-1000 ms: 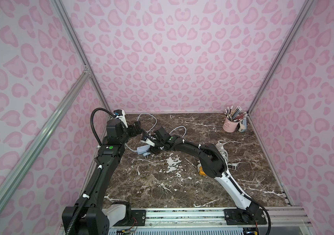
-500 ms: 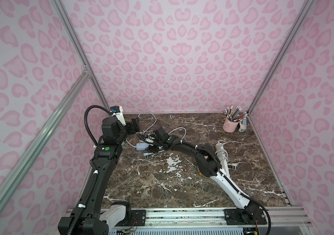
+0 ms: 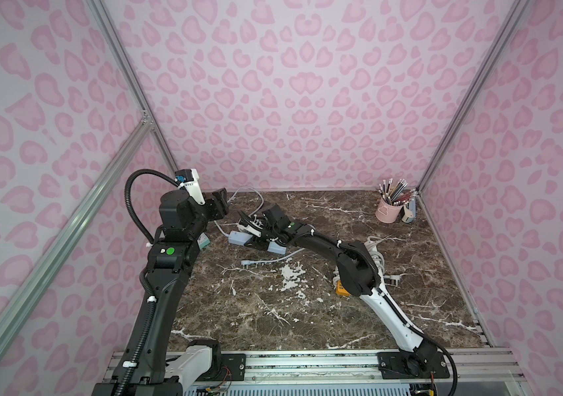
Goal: Wrap the cord around the power strip
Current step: Pick up the power strip from the center of the board.
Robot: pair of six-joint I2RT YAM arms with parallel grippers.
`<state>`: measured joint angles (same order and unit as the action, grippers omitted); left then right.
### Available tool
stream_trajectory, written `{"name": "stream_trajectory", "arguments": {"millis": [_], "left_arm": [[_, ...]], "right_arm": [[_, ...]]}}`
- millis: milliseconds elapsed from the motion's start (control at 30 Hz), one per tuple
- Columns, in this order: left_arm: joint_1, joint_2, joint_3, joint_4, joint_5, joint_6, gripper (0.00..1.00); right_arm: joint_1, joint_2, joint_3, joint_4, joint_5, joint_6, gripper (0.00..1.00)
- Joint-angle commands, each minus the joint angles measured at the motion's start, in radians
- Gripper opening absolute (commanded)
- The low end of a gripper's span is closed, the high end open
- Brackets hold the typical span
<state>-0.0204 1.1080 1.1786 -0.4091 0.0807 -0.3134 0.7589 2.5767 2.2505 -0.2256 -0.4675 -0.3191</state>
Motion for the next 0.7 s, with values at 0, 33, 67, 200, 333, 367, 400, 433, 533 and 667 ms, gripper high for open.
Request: {"name": "stream_trajectory", "arguments": {"millis": [0,33,67,200,333,367,400,433,533,667], "left_arm": [[-0.001,-0.010,-0.001,0.017,0.068,0.016,0.69],[-0.002,-0.012,-0.013,0.031,0.090,0.011,0.68],[-0.005,-0.018,-0.033,0.050,0.118,0.005,0.67],[-0.063,-0.050,-0.162,0.149,0.169,-0.007,0.66],[-0.166,-0.078,-0.296,0.273,0.195,-0.030,0.68],[-0.199,-0.078,-0.324,0.305,0.197,-0.039,0.70],[-0.229,-0.073,-0.349,0.335,0.206,-0.055,0.71],[-0.252,-0.065,-0.371,0.357,0.215,-0.072,0.72],[-0.300,-0.020,-0.440,0.422,0.229,-0.145,0.76],[-0.341,0.016,-0.467,0.531,0.296,-0.225,0.83]], "right_arm": [[-0.055,-0.248,-0.098,0.252,-0.030,0.256,0.11],[-0.071,-0.280,-0.153,0.321,-0.032,0.319,0.11],[-0.093,-0.345,-0.250,0.420,-0.029,0.396,0.10],[-0.149,-0.534,-0.611,0.826,0.045,0.691,0.07],[-0.171,-0.643,-0.810,1.019,0.128,0.909,0.06],[-0.170,-0.667,-0.852,1.069,0.151,0.948,0.05],[-0.168,-0.683,-0.880,1.111,0.164,0.989,0.05],[-0.165,-0.694,-0.926,1.138,0.179,1.024,0.05],[-0.142,-0.727,-0.989,1.203,0.249,1.092,0.02],[-0.079,-0.769,-1.060,1.258,0.386,1.073,0.01]]}}
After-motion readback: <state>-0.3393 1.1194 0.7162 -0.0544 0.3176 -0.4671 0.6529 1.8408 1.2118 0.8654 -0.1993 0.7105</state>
